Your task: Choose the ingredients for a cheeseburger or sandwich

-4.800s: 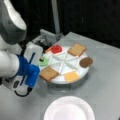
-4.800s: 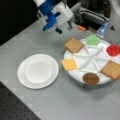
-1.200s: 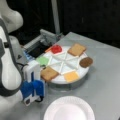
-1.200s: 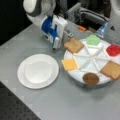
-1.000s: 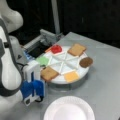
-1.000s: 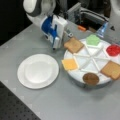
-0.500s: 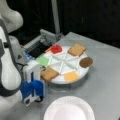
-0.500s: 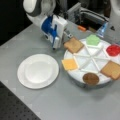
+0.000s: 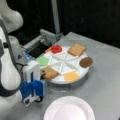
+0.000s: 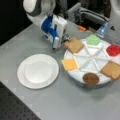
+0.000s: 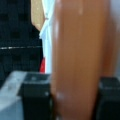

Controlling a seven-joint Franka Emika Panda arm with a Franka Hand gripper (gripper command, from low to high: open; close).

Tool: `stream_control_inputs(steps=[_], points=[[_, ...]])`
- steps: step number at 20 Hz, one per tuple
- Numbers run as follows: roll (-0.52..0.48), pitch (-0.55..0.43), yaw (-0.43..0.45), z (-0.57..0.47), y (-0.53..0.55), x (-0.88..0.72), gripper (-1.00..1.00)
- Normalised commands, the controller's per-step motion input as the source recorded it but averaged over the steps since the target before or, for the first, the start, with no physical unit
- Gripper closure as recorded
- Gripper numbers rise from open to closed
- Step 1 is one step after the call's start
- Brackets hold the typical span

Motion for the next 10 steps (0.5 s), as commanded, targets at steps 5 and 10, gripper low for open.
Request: stream_control_inputs(steps=[5,10], points=[[0.089,0.038,0.083,-0.03,-0.08,0.22,1.00],[0.093,0.063,0.108,0.03,-0.23,0.22,1.00]])
